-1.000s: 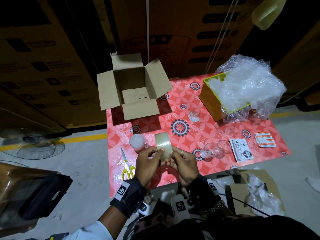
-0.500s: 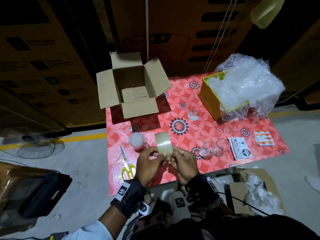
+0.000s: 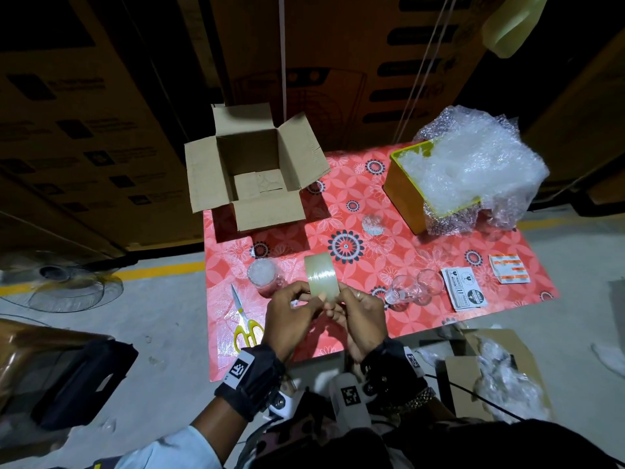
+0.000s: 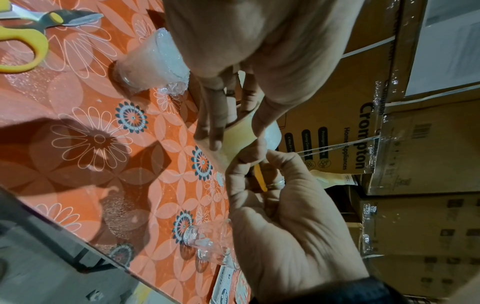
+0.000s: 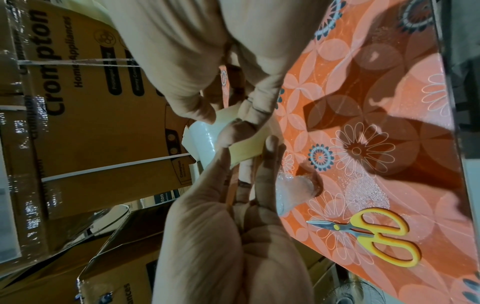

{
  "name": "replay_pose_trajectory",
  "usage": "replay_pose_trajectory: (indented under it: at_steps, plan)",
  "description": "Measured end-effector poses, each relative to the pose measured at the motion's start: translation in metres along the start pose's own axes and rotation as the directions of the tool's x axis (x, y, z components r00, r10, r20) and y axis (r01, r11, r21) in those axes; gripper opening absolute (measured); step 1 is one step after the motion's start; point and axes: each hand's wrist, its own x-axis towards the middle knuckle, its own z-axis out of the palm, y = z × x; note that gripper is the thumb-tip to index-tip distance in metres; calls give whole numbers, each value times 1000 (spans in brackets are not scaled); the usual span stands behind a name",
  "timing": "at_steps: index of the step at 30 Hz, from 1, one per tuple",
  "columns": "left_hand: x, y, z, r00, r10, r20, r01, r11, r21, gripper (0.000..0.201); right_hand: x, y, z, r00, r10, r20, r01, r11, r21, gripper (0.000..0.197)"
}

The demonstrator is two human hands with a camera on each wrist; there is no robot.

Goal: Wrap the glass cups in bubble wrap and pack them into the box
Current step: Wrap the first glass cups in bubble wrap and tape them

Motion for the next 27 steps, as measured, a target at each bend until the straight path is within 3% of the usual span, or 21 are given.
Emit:
replay_pose_trajectory:
  at_steps: [7, 13, 17, 22, 27]
  plan:
    - [-3, -2, 2, 1000, 15, -3, -15, 999, 33, 4, 0, 7, -4, 999, -31, -36, 31, 1000, -7, 32]
    - [-4, 3, 6, 999, 47, -19, -46, 998, 47, 18, -9, -6, -2, 1000, -31, 1, 31, 999, 27, 24]
    - [-8, 2, 5, 999, 49, -4, -49, 996, 72, 2, -10, -3, -2, 998, -57, -28, 56, 998, -21, 28]
    - [-13, 6, 10, 999, 42, -14, -40, 995, 92, 17, -8, 3, -7, 994, -52, -93, 52, 999, -7, 30]
    - [-12, 6, 12, 999, -24, -28, 27, 997, 75, 23, -15, -4, -5, 998, -52, -46, 54, 998, 28, 23]
